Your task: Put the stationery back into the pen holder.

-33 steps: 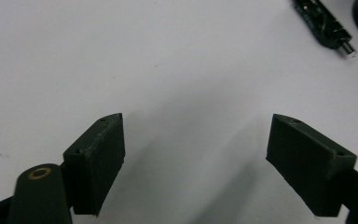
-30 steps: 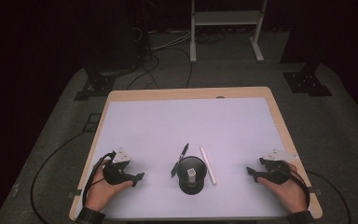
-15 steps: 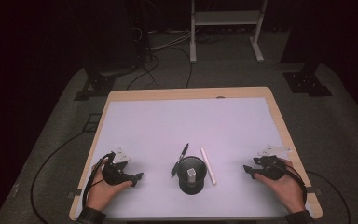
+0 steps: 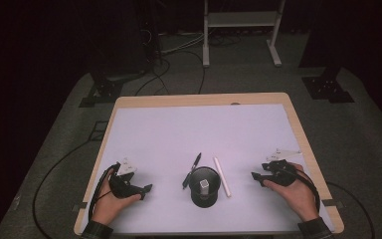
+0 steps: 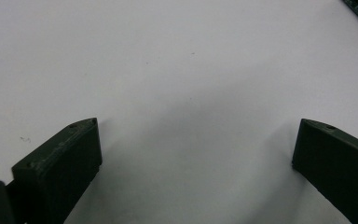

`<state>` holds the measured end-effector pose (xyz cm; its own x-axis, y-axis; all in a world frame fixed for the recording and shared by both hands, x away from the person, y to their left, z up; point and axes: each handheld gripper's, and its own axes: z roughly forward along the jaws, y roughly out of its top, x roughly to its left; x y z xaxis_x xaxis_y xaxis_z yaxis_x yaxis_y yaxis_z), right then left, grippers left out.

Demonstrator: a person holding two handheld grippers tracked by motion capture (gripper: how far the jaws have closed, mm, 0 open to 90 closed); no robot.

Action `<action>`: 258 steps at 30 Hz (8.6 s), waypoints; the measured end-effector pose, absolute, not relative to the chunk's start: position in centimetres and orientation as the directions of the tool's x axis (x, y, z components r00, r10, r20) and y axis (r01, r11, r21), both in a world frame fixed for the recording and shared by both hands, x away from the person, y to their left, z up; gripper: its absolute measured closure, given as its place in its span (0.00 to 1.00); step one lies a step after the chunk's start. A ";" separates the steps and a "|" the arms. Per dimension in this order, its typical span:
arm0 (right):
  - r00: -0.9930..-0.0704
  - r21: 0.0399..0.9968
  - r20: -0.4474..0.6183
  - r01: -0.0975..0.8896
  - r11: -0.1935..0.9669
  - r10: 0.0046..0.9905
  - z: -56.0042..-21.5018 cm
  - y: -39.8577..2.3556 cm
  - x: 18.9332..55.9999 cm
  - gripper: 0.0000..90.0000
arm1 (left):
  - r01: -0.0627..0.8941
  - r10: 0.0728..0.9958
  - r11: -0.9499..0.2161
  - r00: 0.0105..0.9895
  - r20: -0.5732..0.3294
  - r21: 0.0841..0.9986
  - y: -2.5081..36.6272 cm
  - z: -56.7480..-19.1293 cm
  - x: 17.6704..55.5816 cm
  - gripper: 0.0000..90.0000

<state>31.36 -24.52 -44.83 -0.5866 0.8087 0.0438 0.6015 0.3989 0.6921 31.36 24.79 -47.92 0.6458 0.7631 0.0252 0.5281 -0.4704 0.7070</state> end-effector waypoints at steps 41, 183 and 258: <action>-0.661 0.715 0.049 0.547 0.436 0.749 -42.4 -18.8 34.4 0.51 | 0.533 0.765 -0.465 0.643 0.018 0.707 24.8 -48.0 31.4 0.00; -0.685 0.700 0.233 0.611 0.370 0.690 -41.8 -15.1 37.8 0.87 | 0.536 0.767 -0.460 0.641 0.013 0.708 24.8 -48.0 31.4 0.00; -0.846 0.906 0.194 0.350 0.241 0.497 -33.5 -12.0 32.8 0.87 | 0.537 0.766 -0.463 0.643 0.013 0.705 24.9 -48.0 31.4 0.00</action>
